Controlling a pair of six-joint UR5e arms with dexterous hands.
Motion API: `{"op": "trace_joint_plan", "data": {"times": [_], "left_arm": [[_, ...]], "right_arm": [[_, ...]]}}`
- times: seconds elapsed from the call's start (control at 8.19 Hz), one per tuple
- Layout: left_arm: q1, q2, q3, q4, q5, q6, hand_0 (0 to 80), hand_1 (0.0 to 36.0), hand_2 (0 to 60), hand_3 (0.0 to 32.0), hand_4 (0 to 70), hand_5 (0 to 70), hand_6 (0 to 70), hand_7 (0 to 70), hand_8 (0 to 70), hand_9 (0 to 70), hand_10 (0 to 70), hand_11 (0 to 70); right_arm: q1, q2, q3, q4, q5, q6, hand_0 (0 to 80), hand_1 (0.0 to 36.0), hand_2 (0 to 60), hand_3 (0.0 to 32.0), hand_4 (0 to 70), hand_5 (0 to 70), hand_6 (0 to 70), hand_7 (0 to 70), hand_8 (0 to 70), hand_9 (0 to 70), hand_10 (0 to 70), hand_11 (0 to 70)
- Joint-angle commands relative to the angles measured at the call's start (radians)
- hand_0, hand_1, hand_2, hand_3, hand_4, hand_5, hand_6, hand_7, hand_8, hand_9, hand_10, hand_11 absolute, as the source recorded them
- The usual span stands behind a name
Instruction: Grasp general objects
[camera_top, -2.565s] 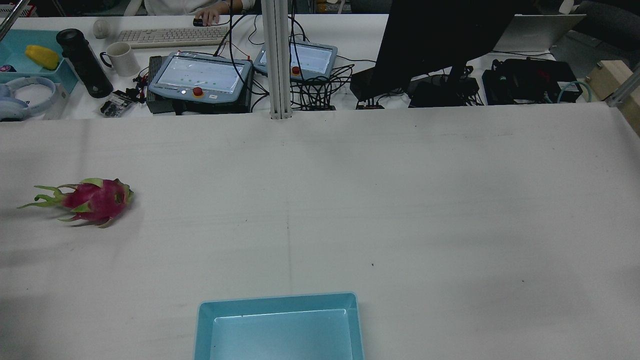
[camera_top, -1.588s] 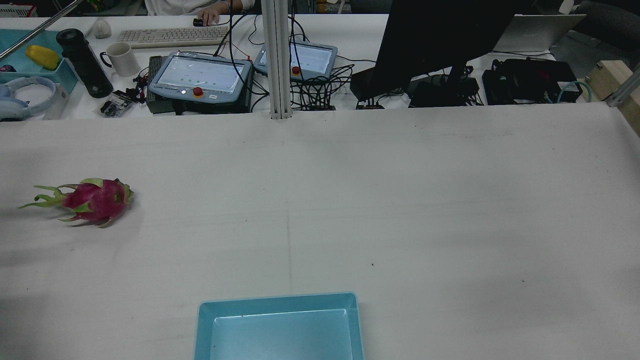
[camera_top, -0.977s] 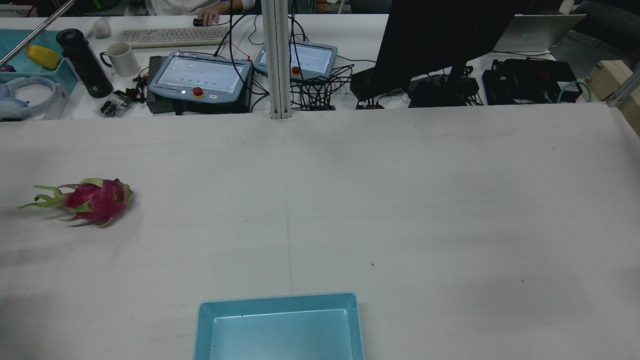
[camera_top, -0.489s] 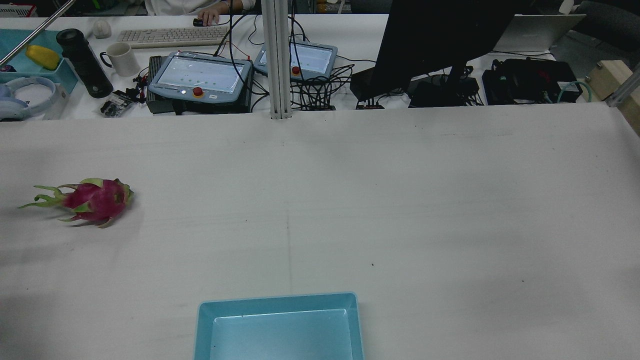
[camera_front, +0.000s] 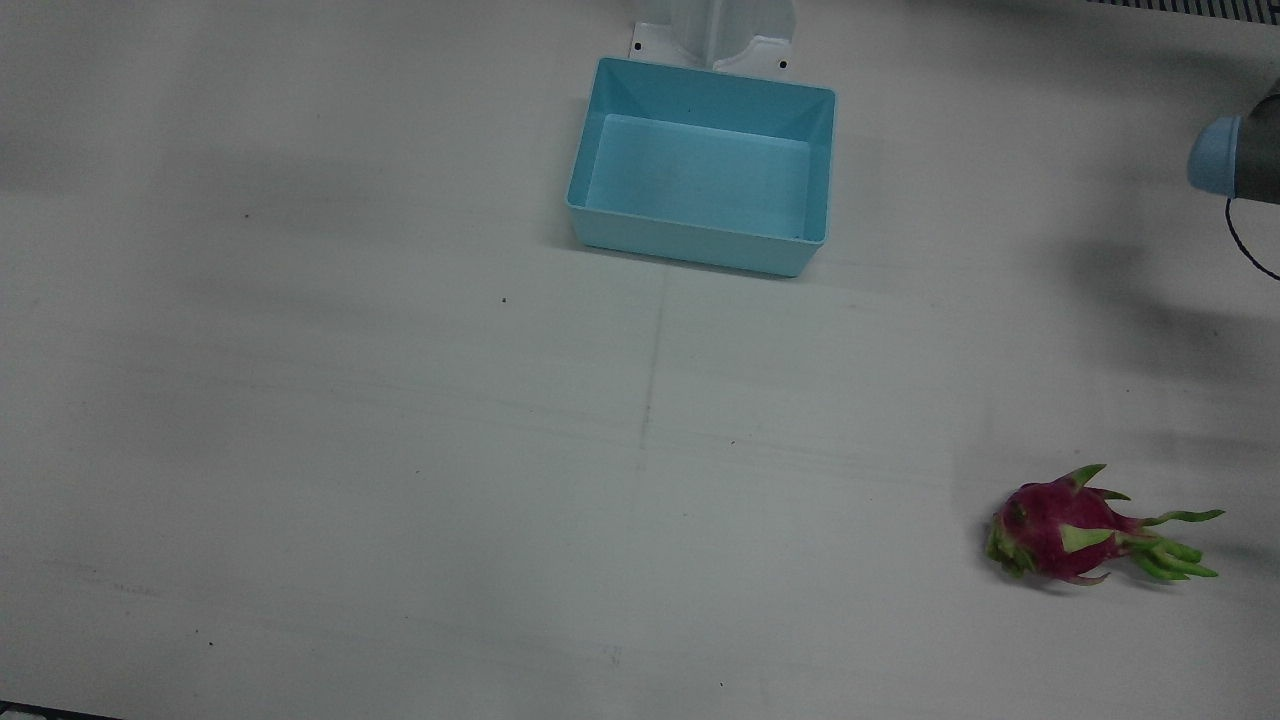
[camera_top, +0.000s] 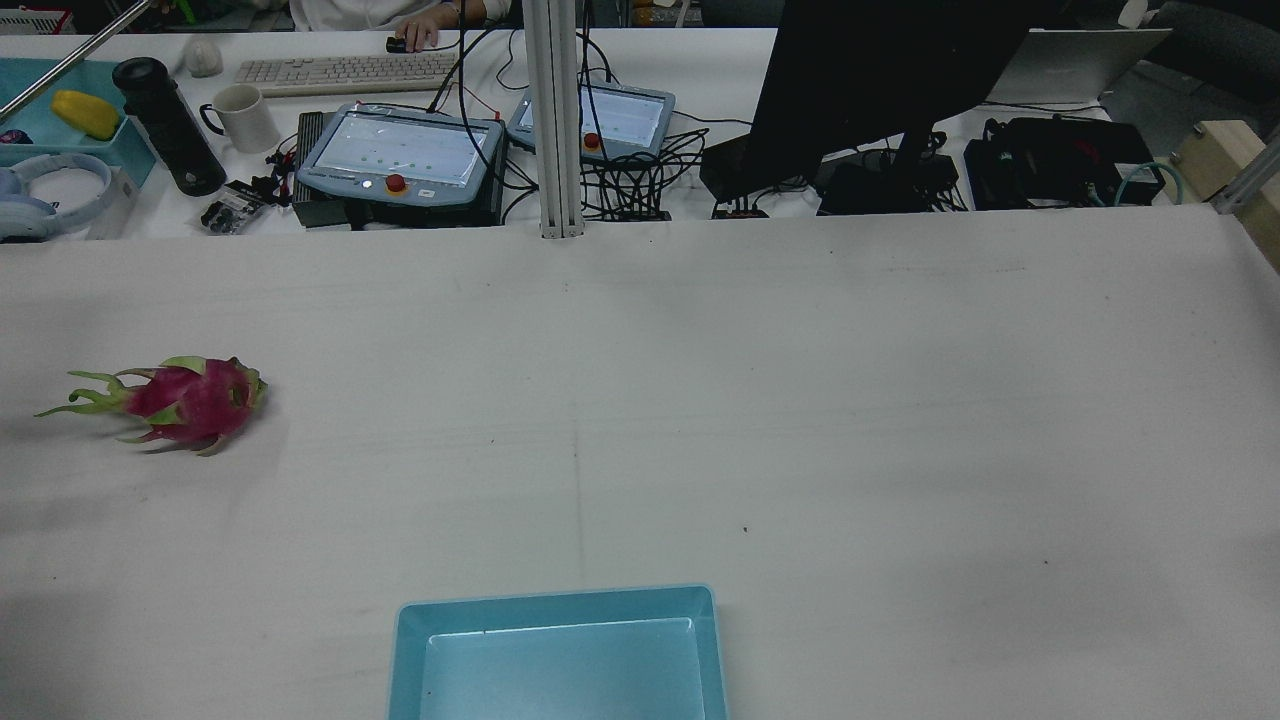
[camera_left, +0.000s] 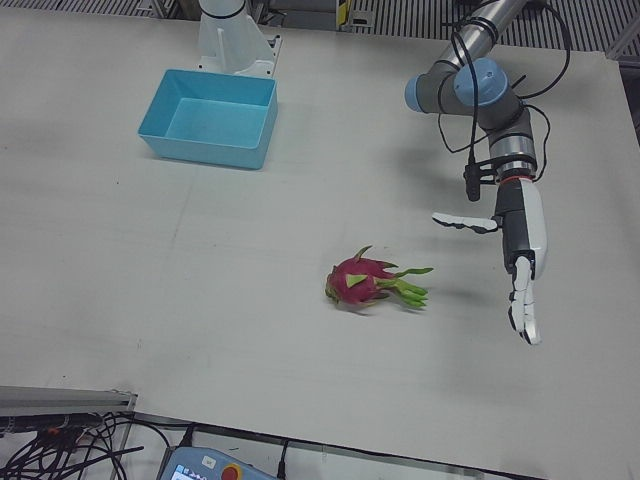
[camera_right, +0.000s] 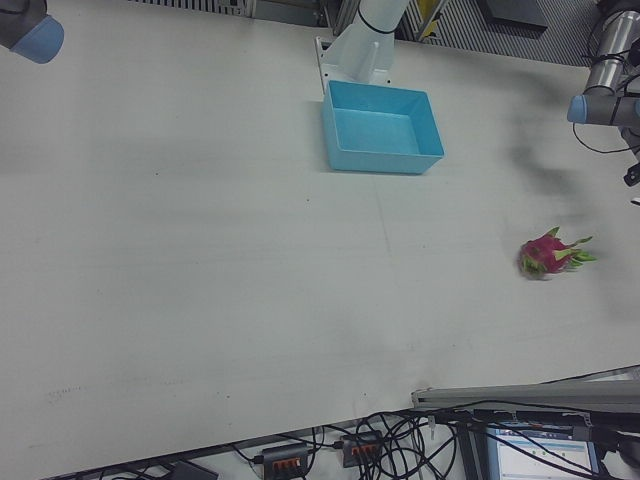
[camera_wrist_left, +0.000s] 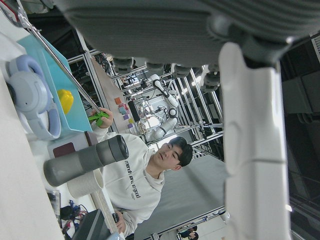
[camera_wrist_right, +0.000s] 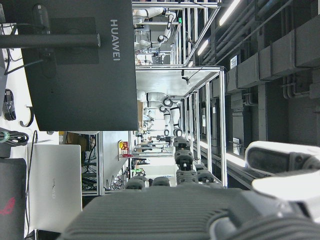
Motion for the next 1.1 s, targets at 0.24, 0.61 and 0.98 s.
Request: {"op": "trace_joint_plan", "data": {"times": [0.24,0.61,0.98], "left_arm": [[-0.095,0.159,-0.268,0.033,0.213,0.486,59.5,27.0,13.1,0.6,3.5,8.5,0.0,5.2,0.0,0.0,0.0,2.7],[-0.12,-0.058,-0.337,0.316,0.27,0.772,56.7,24.4,11.3,2.0,2.8,7.0,0.0,5.1,0.0,0.0,0.1,3.0],[-0.002,-0.192,-0.326,0.535,0.275,0.929,56.1,23.5,7.2,0.0,1.5,4.6,0.0,5.2,0.0,0.0,0.3,3.3]], "right_arm": [[0.0,0.0,0.0,0.0,0.0,0.0,0.0,0.0,0.0,0.0,0.0,0.0,0.0,0.0,0.0,0.0,0.0,0.0],[0.0,0.0,0.0,0.0,0.0,0.0,0.0,0.0,0.0,0.0,0.0,0.0,0.0,0.0,0.0,0.0,0.0,0.0],[0.0,0.0,0.0,0.0,0.0,0.001,0.0,0.0,0.0,0.0,0.0,0.0,0.0,0.0,0.0,0.0,0.0,0.0]]}}
